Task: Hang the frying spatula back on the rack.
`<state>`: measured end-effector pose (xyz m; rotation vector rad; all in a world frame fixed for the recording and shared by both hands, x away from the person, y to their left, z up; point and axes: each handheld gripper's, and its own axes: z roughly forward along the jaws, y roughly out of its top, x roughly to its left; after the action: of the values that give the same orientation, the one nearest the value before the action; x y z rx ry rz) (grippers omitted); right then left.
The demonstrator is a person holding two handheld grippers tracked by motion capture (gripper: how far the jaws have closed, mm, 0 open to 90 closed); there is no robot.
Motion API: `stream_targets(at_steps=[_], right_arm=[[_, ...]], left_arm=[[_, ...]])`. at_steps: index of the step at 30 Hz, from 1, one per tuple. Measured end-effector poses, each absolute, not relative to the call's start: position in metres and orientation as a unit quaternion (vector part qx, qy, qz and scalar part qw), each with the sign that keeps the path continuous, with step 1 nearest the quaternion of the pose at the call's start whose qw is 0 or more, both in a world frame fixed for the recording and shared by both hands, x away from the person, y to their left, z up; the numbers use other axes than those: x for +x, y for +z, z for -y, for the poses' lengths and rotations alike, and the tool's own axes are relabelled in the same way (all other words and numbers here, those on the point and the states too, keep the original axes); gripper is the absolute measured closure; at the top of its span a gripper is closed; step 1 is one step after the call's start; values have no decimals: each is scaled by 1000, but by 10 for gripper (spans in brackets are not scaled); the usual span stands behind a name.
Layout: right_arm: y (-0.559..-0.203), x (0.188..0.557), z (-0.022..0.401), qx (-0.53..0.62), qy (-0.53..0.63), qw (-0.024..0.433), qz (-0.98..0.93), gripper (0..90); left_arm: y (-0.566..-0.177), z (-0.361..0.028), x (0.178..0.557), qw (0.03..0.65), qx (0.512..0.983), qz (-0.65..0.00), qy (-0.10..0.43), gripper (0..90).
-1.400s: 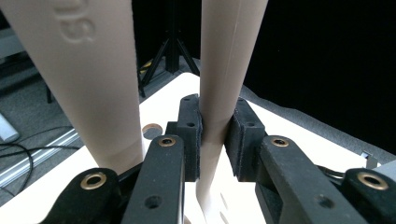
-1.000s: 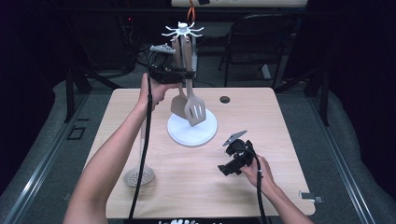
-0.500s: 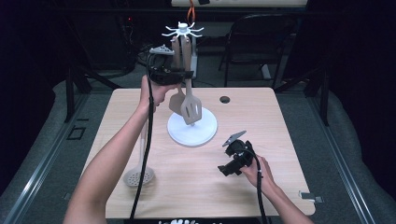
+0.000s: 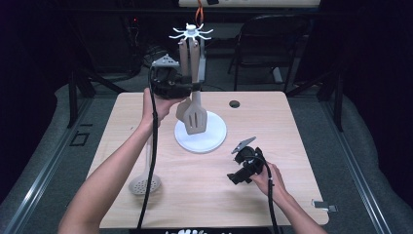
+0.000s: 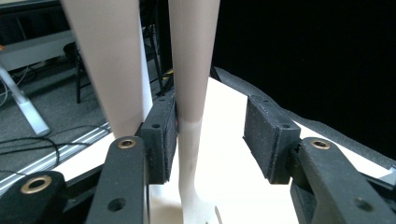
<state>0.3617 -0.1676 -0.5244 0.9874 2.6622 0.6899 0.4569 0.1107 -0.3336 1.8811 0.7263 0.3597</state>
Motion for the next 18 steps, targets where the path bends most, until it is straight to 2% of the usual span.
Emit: stream_targets(at_steps=[8, 11, 14, 18], right_arm=[[-525, 362, 166, 338, 231, 107, -906, 34], [-526, 361, 165, 339, 235, 106, -905, 35], [-526, 362, 165, 338, 230, 109, -906, 35], [-525, 362, 165, 336, 229, 110, -907, 38]], left_arm=[[-330, -126, 447, 529, 780, -299, 150, 626], [-326, -136, 445, 540, 769, -302, 160, 777], [-319, -142, 444, 544, 760, -308, 177, 884], [-308, -146, 446, 549, 750, -314, 193, 900]])
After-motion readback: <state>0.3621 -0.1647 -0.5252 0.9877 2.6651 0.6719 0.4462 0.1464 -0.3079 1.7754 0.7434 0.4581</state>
